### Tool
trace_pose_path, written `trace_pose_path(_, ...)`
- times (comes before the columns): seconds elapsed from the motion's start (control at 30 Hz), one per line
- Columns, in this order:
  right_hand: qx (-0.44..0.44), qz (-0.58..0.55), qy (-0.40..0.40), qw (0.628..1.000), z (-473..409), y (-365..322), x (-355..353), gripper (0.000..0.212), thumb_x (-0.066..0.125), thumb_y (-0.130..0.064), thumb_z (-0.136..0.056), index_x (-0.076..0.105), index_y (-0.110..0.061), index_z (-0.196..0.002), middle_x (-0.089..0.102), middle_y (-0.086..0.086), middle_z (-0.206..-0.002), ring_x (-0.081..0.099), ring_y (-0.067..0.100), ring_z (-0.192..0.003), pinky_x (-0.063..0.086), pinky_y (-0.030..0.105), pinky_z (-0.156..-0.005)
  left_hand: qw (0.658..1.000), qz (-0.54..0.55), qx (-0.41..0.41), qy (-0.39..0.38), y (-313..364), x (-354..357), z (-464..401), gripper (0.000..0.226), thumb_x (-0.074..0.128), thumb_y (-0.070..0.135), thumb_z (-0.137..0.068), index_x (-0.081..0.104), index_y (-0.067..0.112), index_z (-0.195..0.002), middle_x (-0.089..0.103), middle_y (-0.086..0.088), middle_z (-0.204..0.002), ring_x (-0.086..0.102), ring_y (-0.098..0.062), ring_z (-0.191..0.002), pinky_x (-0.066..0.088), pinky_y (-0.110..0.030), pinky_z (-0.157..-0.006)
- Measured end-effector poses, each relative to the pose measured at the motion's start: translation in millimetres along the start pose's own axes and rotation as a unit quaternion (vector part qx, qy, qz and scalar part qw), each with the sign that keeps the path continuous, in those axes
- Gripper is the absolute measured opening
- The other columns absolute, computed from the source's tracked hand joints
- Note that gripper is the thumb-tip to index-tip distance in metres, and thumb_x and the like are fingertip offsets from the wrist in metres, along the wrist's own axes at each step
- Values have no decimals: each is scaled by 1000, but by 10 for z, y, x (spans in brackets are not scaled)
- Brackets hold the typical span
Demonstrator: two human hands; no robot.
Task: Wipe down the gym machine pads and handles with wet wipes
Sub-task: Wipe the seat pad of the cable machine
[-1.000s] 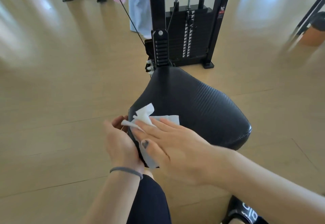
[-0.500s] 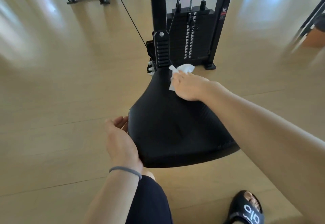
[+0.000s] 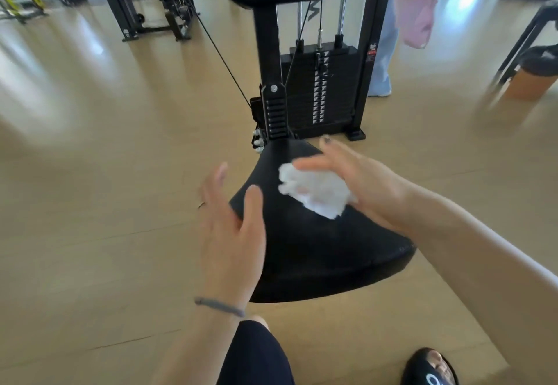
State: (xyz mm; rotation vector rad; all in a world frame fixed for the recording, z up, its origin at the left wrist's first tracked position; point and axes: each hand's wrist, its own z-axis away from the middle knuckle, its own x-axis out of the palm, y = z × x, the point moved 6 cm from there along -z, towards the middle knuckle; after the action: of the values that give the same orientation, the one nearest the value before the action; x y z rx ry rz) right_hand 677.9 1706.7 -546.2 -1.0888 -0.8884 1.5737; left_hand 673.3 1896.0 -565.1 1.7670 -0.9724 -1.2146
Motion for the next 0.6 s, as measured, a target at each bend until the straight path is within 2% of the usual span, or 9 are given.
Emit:
trace_pose_path(0.07,-31,-242,-56,968,-104,-213,145,64,25,-56,-107,63,-12,-134,70,9,-128,67,21,-117,48,37,-102,997,50,14,-64,238,111,-132,47,52,45,-98,38,32,-141,47,18,-138,43,2,-130,37,-17,-98)
trace_pose_path(0.1,-30,-315,-73,946,-134,-297,210,66,24,-55,-107,59,-7,-137,71,14,-125,69,24,-114,53,37,-97,991,89,-12,-96,316,169,-215,45,54,46,-98,40,31,-138,52,15,-133,50,-1,-124,43,-18,-94)
trace_pose_path(0.17,-23,-373,-86,923,-167,-452,291,66,26,-54,-107,57,-3,-136,71,19,-122,70,29,-110,57,39,-92,964,194,-97,-157,411,297,-380,36,59,42,-97,49,27,-128,67,7,-117,65,-8,-109,56,-29,-89)
trace_pose_path(0.23,-35,-385,-88,918,-192,-604,301,66,29,-53,-107,54,-2,-140,68,22,-127,68,33,-114,55,44,-99,935,267,-148,-180,474,369,-532,17,64,29,-96,60,24,-113,74,3,-103,72,-13,-98,61,-33,-81)
trace_pose_path(0.27,-39,-375,-86,922,-206,-664,285,65,29,-52,-107,49,-2,-143,65,22,-130,67,34,-116,54,45,-99,939,261,-151,-165,474,373,-642,12,65,22,-95,64,22,-107,74,0,-102,72,-15,-96,61,-32,-79)
trace_pose_path(0.33,-46,-327,-71,941,-238,-745,227,63,27,-50,-108,43,-4,-149,63,18,-133,68,30,-114,56,44,-95,955,222,-146,-134,479,359,-842,10,63,16,-94,68,18,-103,73,-6,-104,71,-21,-99,60,-35,-84)
trace_pose_path(0.4,-56,-268,-62,960,-284,-805,148,60,28,-49,-109,40,-9,-152,64,15,-133,71,29,-111,56,46,-96,962,196,-129,-139,513,361,-969,15,58,16,-97,69,14,-105,72,-12,-110,70,-25,-103,59,-41,-91)
trace_pose_path(0.5,-77,-198,-15,977,-363,-917,-30,57,29,-49,-109,42,-14,-152,62,13,-135,72,29,-105,59,47,-92,964,182,-124,-149,561,352,-1126,16,51,14,-100,64,10,-108,70,-12,-109,68,-27,-98,56,-43,-93)
trace_pose_path(0.6,-103,-204,94,969,-493,-1064,-382,56,33,-46,-108,44,-12,-151,63,15,-132,72,30,-102,60,44,-90,944,243,-175,-137,667,349,-1275,29,45,10,-103,54,2,-130,62,-8,-104,60,-18,-82,55,-31,-74)
